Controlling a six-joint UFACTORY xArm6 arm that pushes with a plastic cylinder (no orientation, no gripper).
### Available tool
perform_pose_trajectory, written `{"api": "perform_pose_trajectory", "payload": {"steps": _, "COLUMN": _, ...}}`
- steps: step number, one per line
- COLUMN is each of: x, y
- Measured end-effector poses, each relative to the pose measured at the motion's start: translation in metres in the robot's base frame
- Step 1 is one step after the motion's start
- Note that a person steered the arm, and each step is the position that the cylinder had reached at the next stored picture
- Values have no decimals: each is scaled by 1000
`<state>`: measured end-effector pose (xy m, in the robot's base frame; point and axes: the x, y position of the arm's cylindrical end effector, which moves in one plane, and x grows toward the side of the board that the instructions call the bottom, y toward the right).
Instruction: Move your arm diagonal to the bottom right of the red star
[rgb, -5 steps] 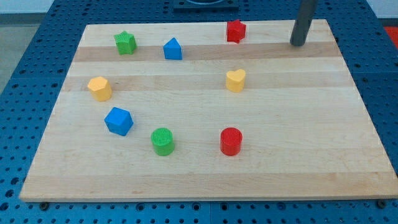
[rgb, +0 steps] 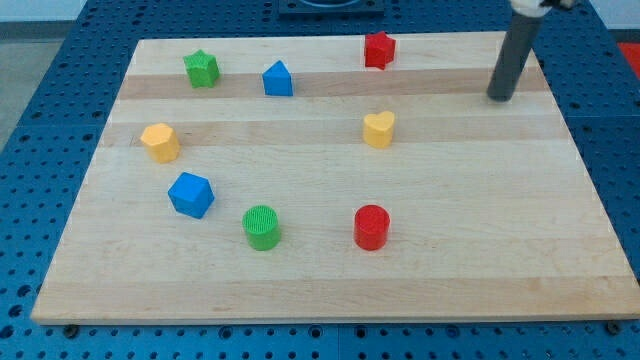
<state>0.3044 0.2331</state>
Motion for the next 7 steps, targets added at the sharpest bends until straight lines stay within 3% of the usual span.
{"api": "perform_pose_trajectory", "payload": {"steps": 1, "x": -29, "y": 1}}
{"api": "perform_pose_trajectory", "payload": {"steps": 3, "x": -16, "y": 40}}
{"api": "perform_pose_trajectory", "payload": {"steps": 4, "x": -16, "y": -48}}
{"api": "perform_pose_trajectory", "payload": {"steps": 5, "x": -16, "y": -85}}
{"api": "perform_pose_trajectory", "payload": {"steps": 7, "x": -17, "y": -106}}
